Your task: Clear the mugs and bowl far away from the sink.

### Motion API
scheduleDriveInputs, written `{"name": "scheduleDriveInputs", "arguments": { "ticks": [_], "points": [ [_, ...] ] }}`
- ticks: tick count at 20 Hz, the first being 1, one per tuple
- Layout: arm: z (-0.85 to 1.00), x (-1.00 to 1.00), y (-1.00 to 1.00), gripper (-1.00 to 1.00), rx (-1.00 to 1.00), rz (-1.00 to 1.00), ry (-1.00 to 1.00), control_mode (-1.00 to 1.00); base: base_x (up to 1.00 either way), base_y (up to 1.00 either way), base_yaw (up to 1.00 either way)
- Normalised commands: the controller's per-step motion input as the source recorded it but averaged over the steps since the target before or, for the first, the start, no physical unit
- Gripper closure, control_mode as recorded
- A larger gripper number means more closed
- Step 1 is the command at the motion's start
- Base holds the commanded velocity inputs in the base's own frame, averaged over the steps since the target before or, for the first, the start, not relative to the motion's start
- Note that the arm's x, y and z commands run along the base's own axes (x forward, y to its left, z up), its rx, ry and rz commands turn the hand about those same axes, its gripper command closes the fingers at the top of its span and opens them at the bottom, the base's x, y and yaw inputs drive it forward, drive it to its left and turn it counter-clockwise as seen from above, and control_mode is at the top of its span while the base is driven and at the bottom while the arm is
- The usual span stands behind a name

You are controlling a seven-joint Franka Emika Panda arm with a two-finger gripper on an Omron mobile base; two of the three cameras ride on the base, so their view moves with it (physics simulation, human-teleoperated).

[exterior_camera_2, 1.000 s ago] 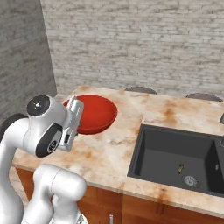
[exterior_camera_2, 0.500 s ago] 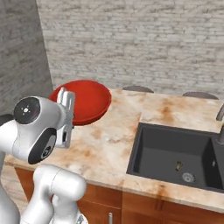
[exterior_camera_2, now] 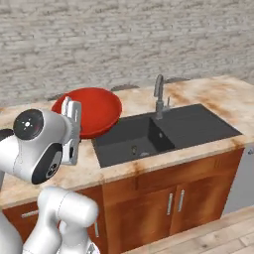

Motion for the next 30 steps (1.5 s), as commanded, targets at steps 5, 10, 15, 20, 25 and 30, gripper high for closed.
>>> {"name": "scheduleDriveInputs", "arguments": {
  "ticks": [5,10,15,20,25,30],
  "points": [
    [0.00,0.00,0.00,1.00,0.00,0.00,0.00,1.00,0.00,0.00,-1.00],
    [0.00,0.00,0.00,1.00,0.00,0.00,0.00,1.00,0.00,0.00,-1.00],
    [0.00,0.00,0.00,1.00,0.00,0.00,0.00,1.00,0.00,0.00,-1.00],
    [0.00,0.00,0.00,1.00,0.00,0.00,0.00,1.00,0.00,0.00,-1.00],
    [0.00,0.00,0.00,1.00,0.00,0.00,0.00,1.00,0.00,0.00,-1.00],
    [0.00,0.00,0.00,1.00,0.00,0.00,0.00,1.00,0.00,0.00,-1.00]
  ]
}}
